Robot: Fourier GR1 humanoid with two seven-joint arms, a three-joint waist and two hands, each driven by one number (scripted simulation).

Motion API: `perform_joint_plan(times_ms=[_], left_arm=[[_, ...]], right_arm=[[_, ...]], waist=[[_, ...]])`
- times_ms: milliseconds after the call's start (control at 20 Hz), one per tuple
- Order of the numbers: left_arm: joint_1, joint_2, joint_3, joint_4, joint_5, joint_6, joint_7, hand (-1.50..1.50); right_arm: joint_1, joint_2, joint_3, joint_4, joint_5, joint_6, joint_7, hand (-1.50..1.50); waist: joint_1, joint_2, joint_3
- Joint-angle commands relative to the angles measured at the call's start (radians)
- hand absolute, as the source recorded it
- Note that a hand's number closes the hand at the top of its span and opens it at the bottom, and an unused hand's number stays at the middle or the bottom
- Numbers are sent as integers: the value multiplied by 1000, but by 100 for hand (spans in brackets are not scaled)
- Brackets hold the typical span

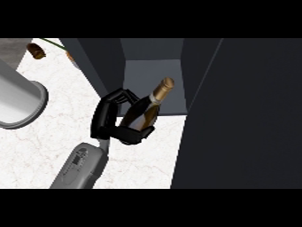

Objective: Pick up the wine, place it into the cabinet and close the cabinet

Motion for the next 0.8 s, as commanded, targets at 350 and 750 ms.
perform_joint_plan(times_ms=[350,750], left_arm=[[-282,-1,-15,278,129,76,-13,150],[-381,-1,-44,459,253,118,-114,150]], right_arm=[[80,-20,16,-197,-41,23,10,-150],[140,-24,51,-208,-34,38,-72,-150]], waist=[[-21,4,0],[-36,4,0]])
